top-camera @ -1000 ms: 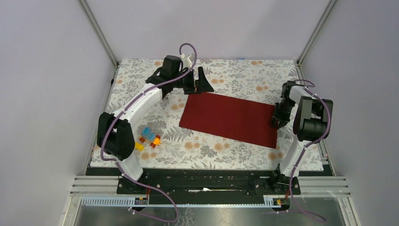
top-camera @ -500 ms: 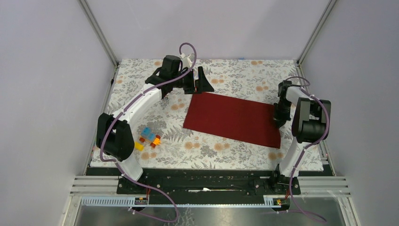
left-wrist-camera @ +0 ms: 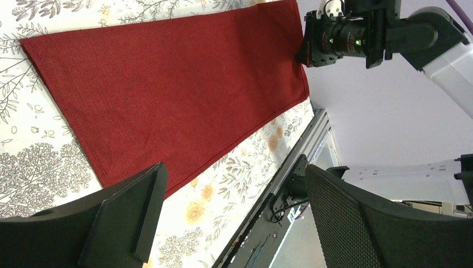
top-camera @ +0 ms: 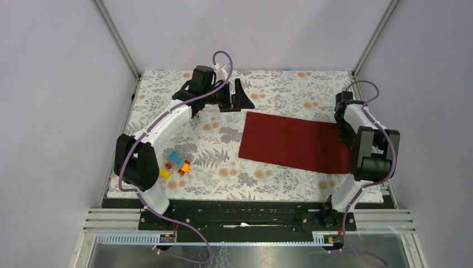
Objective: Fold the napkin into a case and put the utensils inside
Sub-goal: Fold the rectangle-folded napkin at the center of the board.
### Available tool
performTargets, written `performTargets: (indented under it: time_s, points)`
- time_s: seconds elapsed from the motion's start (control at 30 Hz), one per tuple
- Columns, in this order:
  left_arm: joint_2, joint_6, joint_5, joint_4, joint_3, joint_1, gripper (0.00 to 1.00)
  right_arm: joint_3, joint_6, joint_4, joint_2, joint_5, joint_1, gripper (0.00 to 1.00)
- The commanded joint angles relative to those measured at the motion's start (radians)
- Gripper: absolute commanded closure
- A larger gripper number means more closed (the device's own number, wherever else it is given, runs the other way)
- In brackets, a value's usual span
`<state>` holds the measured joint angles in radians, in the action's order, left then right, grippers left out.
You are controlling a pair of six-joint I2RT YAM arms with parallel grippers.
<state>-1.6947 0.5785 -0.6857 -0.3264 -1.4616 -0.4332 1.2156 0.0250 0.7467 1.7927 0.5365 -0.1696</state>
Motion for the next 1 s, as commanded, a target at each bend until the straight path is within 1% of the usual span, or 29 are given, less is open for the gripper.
performTargets:
  time_s: [0.0, 0.13, 0.23, 0.4, 0.5, 0.6, 0.67, 0.97]
  points:
    - [0.038, 0.023, -0.049, 0.074, 0.018, 0.016, 0.01, -0.012, 0.029, 0.013, -0.098, -0.034, 0.122, 1.00]
    - [0.030, 0.034, -0.060, 0.085, 0.025, 0.029, 0.01, 0.023, 0.073, 0.040, -0.071, -0.159, 0.282, 1.00]
    - [0.029, 0.032, -0.058, 0.086, 0.025, 0.037, 0.01, 0.092, 0.110, 0.058, -0.016, -0.230, 0.403, 1.00]
    - [0.030, 0.028, -0.054, 0.086, 0.027, 0.054, 0.01, 0.281, 0.163, 0.087, 0.135, -0.329, 0.603, 1.00]
    - [0.024, 0.030, -0.055, 0.086, 0.028, 0.064, 0.01, 0.415, 0.187, 0.110, 0.239, -0.374, 0.681, 1.00]
    - [0.021, 0.028, -0.053, 0.086, 0.027, 0.073, 0.01, 0.520, 0.195, 0.129, 0.326, -0.422, 0.719, 1.00]
    - [0.020, 0.027, -0.052, 0.087, 0.028, 0.077, 0.01, 0.555, 0.202, 0.123, 0.357, -0.459, 0.734, 1.00]
    - [0.026, 0.038, -0.066, 0.094, 0.033, 0.114, 0.01, 0.614, 0.192, 0.102, 0.420, -0.632, 0.757, 1.00]
